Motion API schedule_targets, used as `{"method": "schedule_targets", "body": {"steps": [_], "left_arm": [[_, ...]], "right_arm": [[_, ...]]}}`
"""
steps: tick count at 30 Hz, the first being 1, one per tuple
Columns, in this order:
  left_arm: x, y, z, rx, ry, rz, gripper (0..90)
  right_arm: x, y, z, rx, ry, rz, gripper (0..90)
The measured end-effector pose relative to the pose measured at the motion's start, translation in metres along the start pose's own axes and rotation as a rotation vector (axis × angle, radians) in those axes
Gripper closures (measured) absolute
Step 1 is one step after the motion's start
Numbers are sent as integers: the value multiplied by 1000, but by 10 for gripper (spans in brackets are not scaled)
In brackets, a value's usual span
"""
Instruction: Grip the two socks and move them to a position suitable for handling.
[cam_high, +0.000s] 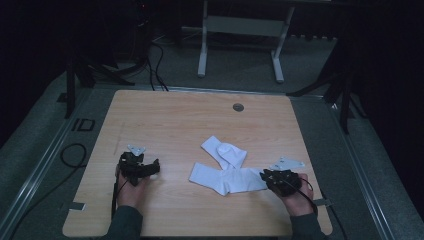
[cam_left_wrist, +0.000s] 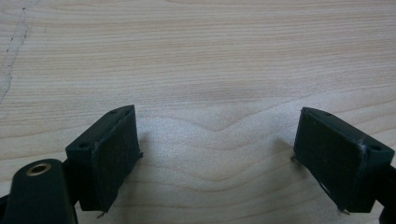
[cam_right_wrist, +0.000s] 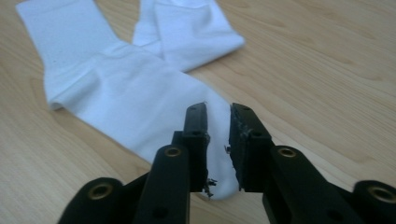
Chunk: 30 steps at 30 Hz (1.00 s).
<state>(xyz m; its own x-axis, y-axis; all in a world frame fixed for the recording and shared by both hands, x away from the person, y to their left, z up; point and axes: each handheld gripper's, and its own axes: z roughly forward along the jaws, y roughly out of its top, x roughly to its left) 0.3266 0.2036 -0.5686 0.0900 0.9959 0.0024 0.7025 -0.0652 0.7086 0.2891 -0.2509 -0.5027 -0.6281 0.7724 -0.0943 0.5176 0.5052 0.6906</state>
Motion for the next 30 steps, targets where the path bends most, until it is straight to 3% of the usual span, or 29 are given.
{"method": "schedule_targets", "body": {"steps": [3, 4, 12, 30], "left_arm": [[0, 0, 0, 0, 0, 1, 138], [0, 0, 0, 0, 0, 1, 138], [0, 0, 0, 0, 0, 1, 138], [0, 0, 0, 0, 0, 0, 139]], "right_arm": [[8, 2, 12, 25, 29, -42, 828], [12, 2, 25, 46, 37, -60, 832], [27, 1, 56, 105, 83, -76, 846], [57, 1, 57, 100, 200, -116, 833]]}}
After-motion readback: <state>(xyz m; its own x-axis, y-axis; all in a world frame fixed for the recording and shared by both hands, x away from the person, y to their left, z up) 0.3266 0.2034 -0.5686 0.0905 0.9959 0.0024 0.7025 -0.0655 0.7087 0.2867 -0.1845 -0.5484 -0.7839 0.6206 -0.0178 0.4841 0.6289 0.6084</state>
